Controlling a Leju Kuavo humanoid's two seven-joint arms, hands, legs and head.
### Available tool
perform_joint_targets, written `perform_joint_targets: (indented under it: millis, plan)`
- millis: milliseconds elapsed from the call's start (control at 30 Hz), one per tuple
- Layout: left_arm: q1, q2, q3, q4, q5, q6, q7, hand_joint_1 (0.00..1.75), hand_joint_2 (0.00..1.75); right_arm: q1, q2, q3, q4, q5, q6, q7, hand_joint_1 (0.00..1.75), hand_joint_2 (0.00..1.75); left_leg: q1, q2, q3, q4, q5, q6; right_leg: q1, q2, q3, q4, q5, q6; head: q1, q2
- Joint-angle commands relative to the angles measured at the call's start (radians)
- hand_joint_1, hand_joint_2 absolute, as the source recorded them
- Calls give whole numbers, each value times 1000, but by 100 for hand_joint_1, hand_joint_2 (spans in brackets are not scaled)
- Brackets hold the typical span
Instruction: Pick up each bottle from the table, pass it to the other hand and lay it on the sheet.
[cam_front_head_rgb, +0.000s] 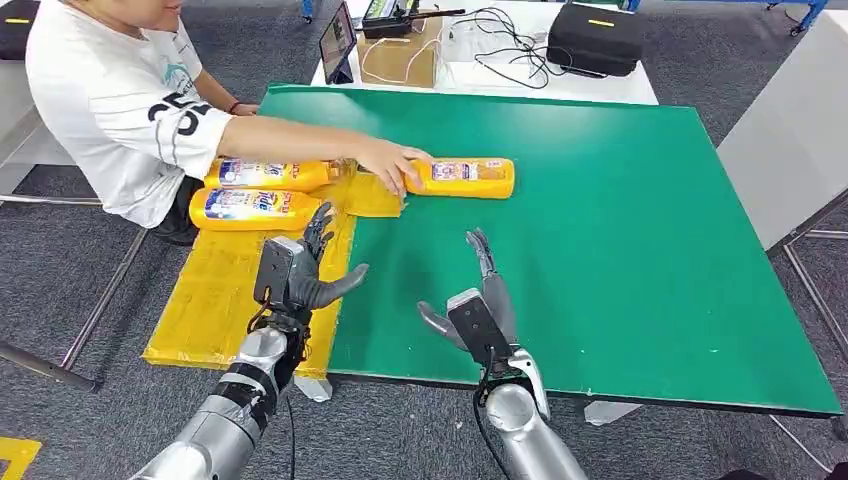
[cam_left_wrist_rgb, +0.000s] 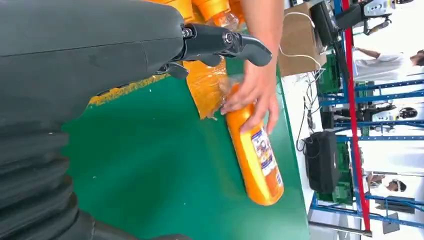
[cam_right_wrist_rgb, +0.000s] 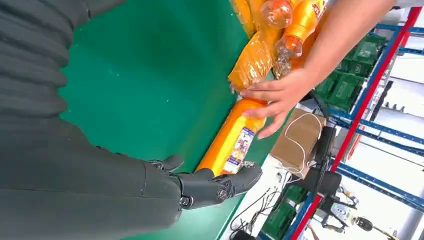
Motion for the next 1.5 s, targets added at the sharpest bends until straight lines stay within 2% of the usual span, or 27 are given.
perform_joint_targets:
  millis: [33,600,700,767,1500]
  plan:
    - [-30,8,-26,22,-6,-1,8,0,175,-19,-13,-11,15,0,5,6,0,175,1,0,1,0,-1,-1,1,-1,2,0,-1,-1,0,0]
    - [-25,9,-27,22,-8,6,8,0,175,-15,-15,-6,16,5,7,15,0,175,1,0,2,0,-1,-1,1,-1,2,0,-1,-1,0,0]
    - [-24,8,-27,21,-7,5,8,0,175,-14,-15,-6,16,6,7,17,0,175,2,1,6,1,-4,-2,3,-1,6,0,-3,-3,0,0]
    - [-23,8,-27,22,-7,5,8,0,175,-13,-15,-6,17,6,7,17,0,175,0,0,2,0,-1,-1,1,0,2,0,-1,-1,0,0]
    - [-21,1,-33,10,-5,10,15,0,175,11,-38,2,-29,24,10,37,0,175,1,-1,2,0,-1,-1,1,-1,3,0,-2,-1,0,0]
